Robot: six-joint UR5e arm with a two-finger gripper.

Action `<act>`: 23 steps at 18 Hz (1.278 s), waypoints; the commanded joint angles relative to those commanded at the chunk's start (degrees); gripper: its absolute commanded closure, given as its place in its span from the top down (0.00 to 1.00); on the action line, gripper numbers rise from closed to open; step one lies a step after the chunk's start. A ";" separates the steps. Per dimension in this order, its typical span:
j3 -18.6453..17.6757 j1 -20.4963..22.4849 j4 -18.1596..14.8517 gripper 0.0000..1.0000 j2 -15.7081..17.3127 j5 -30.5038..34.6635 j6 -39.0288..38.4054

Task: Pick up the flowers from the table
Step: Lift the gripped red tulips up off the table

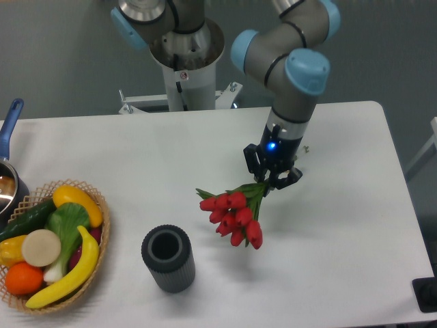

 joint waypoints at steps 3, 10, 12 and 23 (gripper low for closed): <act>1.32 1.23 0.00 0.25 1.58 -6.15 -3.16; 2.12 8.96 -0.09 0.25 5.71 -20.74 -5.90; 1.85 10.81 -0.09 0.25 6.15 -23.48 -5.90; 1.85 13.28 0.00 0.25 6.68 -26.74 -5.81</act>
